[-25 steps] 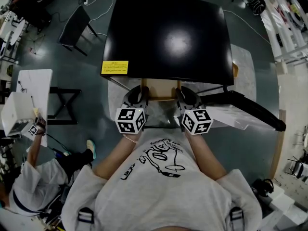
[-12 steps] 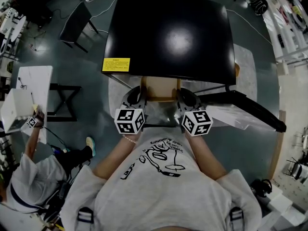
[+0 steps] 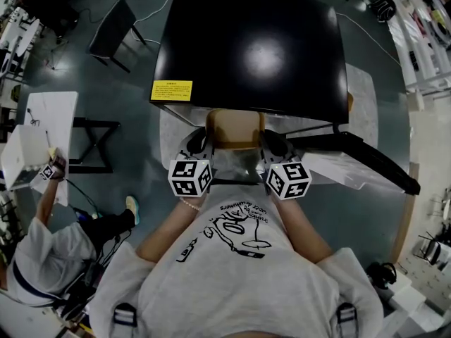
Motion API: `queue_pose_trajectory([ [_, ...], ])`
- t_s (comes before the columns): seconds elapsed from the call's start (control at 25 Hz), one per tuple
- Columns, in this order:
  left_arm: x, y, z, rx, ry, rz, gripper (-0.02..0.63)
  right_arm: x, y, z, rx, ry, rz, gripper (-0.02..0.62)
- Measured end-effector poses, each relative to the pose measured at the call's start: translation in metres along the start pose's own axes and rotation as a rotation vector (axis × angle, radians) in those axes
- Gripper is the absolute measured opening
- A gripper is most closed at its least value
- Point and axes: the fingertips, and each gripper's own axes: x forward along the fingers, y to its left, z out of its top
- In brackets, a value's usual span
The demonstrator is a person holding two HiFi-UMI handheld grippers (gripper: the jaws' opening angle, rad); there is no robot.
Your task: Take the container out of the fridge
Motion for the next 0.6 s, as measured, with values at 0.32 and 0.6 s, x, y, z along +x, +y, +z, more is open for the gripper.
queue_pose_trajectory([
  [0.32, -0.004, 0.007, -0.008, -0.009, 0.010, 0.021, 0.048, 0.002, 0.005, -0.010, 0.001, 0.027, 0.016, 0.051],
  [0.6, -0.007, 0.012, -0.017, -0.016, 0.025, 0.039, 0.043, 0.004, 0.008, -0.021, 0.002, 0.054, 0.029, 0.048],
])
